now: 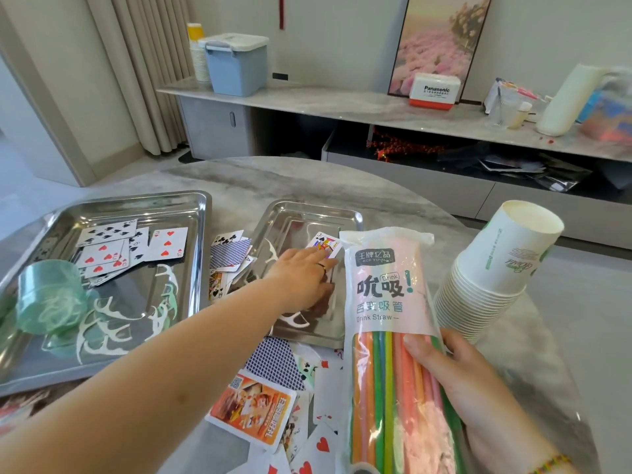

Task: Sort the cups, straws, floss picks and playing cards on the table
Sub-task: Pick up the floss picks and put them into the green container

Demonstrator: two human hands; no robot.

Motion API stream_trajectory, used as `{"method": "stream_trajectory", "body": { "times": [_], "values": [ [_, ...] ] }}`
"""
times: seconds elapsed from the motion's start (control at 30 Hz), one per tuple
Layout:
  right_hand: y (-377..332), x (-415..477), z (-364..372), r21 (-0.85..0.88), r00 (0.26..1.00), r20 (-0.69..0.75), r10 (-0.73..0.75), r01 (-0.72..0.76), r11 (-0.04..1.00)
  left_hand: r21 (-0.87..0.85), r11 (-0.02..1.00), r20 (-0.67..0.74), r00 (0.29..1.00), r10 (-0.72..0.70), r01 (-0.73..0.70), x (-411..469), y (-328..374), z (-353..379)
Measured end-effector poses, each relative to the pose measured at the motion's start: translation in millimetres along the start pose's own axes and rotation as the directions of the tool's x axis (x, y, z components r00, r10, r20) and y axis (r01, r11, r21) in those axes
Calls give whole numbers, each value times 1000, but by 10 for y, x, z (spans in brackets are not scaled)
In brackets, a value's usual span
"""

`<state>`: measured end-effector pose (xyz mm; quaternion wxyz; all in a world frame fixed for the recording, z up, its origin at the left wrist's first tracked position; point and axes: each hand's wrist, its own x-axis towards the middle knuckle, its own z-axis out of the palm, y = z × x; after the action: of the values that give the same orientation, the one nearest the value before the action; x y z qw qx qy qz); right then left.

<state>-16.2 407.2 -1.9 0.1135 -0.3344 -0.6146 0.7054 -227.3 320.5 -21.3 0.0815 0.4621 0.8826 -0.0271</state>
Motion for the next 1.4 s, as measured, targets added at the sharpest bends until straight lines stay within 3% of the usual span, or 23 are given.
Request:
{"method": "stream_trajectory", "body": {
  "times": [0.17,0.37,0.5,0.67,0.93,1.17,1.4],
  "values": [
    [45,52,23,-24,997,-66,-31,29,999,23,1000,149,989,-2,-2,141,1,134],
    [69,6,47,-48,999,-47,-16,13,999,113,964,64,967,-248,240,18,-260,19],
    [66,-34,163,-93,998,-38,-44,40,995,93,963,115,958,-262,253,-122,-419,41],
    [-59,162,360,14,993,-119,-27,29,999,-22,965,44,965,-259,260,-305,-488,136],
    [-468,1138,871,-289,987,-99,-129,96,953,-42,972,100,969,-225,230,-379,-541,138],
    [-357,1673,918,-575,993,-68,-99,43,817,-41,981,109,977,-183,188,-420,-623,131],
    [-357,1796,949,-733,959,-62,-278,145,664,-111,984,55,989,-134,139,-436,-641,160]
  ]
}}
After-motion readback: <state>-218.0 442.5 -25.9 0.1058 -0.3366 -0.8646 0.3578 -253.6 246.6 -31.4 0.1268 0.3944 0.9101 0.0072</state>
